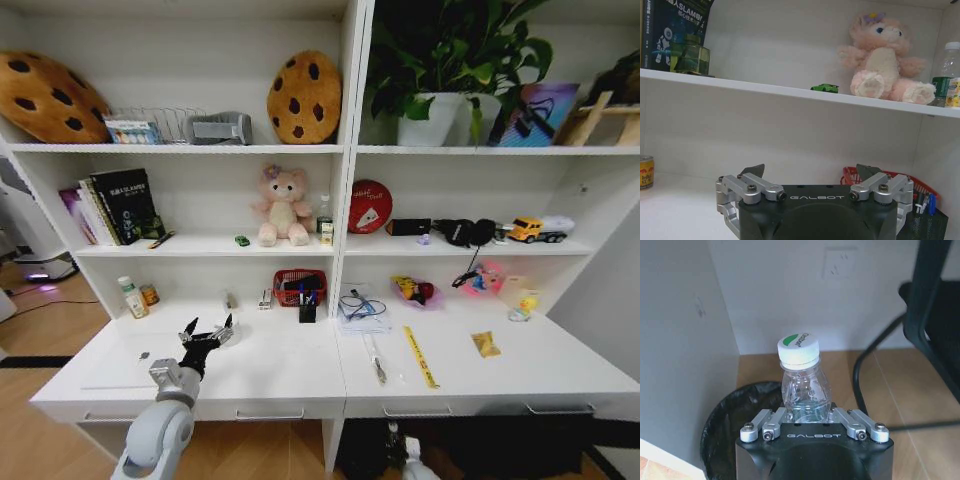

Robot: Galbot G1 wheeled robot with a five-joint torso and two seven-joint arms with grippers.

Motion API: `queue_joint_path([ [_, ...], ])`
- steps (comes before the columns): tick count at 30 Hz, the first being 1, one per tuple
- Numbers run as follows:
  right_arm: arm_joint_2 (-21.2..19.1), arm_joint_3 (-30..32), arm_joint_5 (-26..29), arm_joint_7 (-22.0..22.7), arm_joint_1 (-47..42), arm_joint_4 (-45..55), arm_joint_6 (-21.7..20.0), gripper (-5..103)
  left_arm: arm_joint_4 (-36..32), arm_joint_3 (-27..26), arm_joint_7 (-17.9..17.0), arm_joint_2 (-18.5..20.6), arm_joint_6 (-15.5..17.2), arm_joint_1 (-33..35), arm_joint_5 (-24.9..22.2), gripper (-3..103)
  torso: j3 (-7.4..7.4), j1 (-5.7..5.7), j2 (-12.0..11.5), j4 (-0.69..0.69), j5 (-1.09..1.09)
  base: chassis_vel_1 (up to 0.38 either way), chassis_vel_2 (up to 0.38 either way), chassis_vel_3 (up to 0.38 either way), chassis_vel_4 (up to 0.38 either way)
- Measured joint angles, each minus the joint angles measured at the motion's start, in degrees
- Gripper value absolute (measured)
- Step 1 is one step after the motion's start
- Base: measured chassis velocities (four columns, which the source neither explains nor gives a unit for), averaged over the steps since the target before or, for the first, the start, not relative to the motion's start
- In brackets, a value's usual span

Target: Organize the objects on the table.

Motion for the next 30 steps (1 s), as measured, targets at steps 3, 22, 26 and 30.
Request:
queue_joint_path([
  [3, 0.1, -0.1, -2.6, -0.5, 1.3, -1.7, 2.3, 27, 0.0, 0.0, 0.0, 0.0, 0.0, 0.0, 0.0, 100, 0.0, 0.0, 0.0, 0.0, -0.01, 0.0, 0.0, 0.0, 0.0],
  [22, 1.4, -0.1, -6.4, 0.8, 3.2, -1.4, 1.5, 62, 0.0, 0.0, 0.0, 0.0, 0.0, 0.0, 0.0, 100, 0.0, 0.0, 0.0, 0.0, 0.0, 0.0, 0.0, 0.0, 0.0],
  [26, 1.4, -0.1, -6.4, 1.0, 3.1, -0.9, 1.1, 73, 0.0, 0.0, 0.0, 0.0, 0.0, 0.0, 0.0, 100, 0.0, 0.0, 0.0, -0.01, 0.0, 0.0, 0.0, 0.0, 0.0],
  [30, 1.4, -0.1, -6.7, 1.9, 2.1, 1.4, -0.2, 94, 0.0, 0.0, 0.0, 0.0, 0.0, 0.0, 0.0, 100, 0.01, 0.01, 0.0, -0.02, 0.01, 0.0, 0.0, 0.0, 0.0],
])
